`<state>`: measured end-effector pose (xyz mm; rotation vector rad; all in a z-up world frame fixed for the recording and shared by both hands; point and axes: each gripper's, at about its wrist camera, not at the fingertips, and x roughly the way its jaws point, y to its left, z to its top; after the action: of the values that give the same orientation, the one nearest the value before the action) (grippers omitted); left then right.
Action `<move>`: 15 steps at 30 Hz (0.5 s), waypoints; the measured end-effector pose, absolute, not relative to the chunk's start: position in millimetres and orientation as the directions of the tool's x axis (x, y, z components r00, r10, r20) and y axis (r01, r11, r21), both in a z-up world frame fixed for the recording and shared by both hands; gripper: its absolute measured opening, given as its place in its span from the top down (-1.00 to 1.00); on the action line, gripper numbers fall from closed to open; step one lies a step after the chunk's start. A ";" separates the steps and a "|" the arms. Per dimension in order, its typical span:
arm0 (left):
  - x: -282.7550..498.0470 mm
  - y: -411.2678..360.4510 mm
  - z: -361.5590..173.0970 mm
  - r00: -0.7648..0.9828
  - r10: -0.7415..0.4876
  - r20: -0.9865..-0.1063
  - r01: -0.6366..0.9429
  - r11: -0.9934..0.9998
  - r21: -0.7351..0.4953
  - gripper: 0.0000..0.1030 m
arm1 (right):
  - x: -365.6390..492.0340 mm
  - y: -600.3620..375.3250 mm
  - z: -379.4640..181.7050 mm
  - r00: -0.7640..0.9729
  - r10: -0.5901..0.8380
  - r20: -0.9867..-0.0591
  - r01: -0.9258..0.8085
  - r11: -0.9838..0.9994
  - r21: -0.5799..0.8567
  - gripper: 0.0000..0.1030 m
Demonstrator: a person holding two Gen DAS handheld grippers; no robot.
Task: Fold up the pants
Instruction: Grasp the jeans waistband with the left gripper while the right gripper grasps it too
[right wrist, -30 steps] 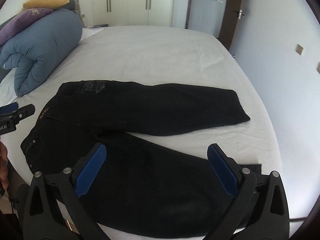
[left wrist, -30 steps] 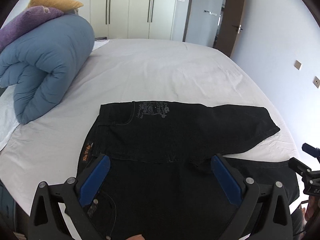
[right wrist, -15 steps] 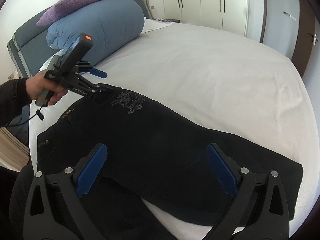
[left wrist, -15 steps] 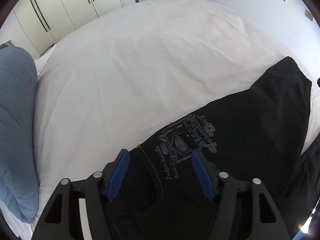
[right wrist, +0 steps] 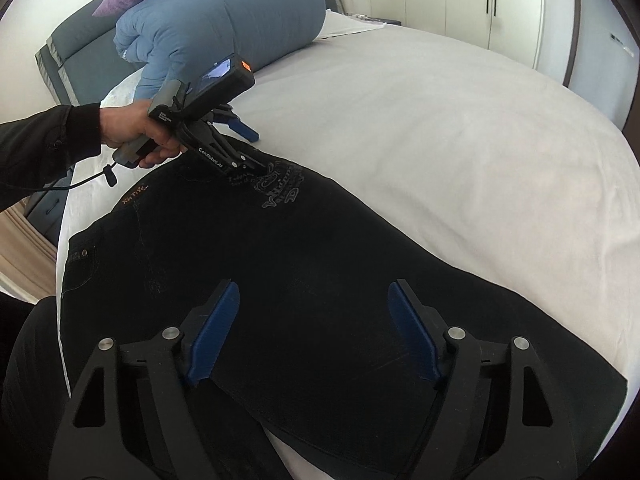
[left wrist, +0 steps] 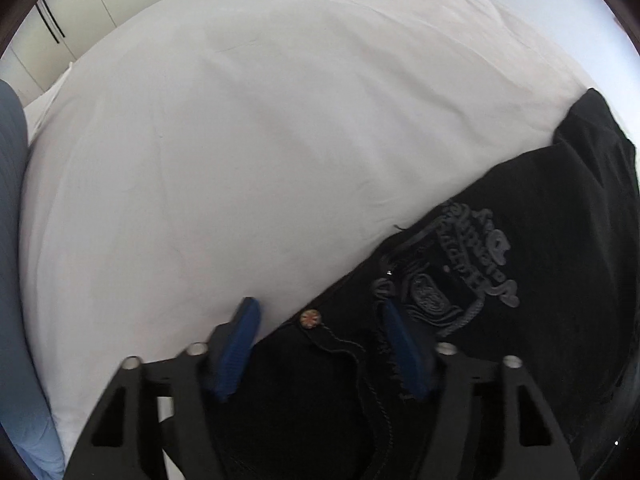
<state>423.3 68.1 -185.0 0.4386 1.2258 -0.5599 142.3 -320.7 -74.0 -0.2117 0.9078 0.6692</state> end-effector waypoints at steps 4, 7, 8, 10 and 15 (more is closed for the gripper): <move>404.1 68.4 -166.9 0.266 -0.154 -0.951 0.638 0.768 0.054 0.79 | 157.2 -306.5 -65.9 0.438 0.440 -0.784 -0.620 0.779 0.091 -0.39; 389.4 75.4 -138.9 0.341 -0.186 -0.922 0.640 0.764 0.082 0.80 | 170.7 -293.4 -57.2 0.427 0.450 -0.785 -0.642 0.762 0.087 -0.31; 374.8 80.8 -130.5 0.364 -0.204 -0.909 0.638 0.765 0.085 0.80 | 175.2 -287.9 -55.8 0.421 0.457 -0.783 -0.652 0.753 0.089 -0.30; 358.2 83.0 -112.7 0.426 -0.229 -0.875 0.632 0.767 0.107 0.80 | 185.5 -274.8 -54.7 0.402 0.463 -0.790 -0.672 0.735 0.089 -0.17; 314.3 87.8 -89.3 0.523 -0.254 -0.814 0.635 0.753 0.173 0.80 | 203.1 -238.7 -58.9 0.363 0.438 -0.822 -0.731 0.681 0.040 0.14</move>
<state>314.3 87.8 -89.3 0.4903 0.8680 -0.5579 203.1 -238.7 -58.9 -0.3617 0.9259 0.7735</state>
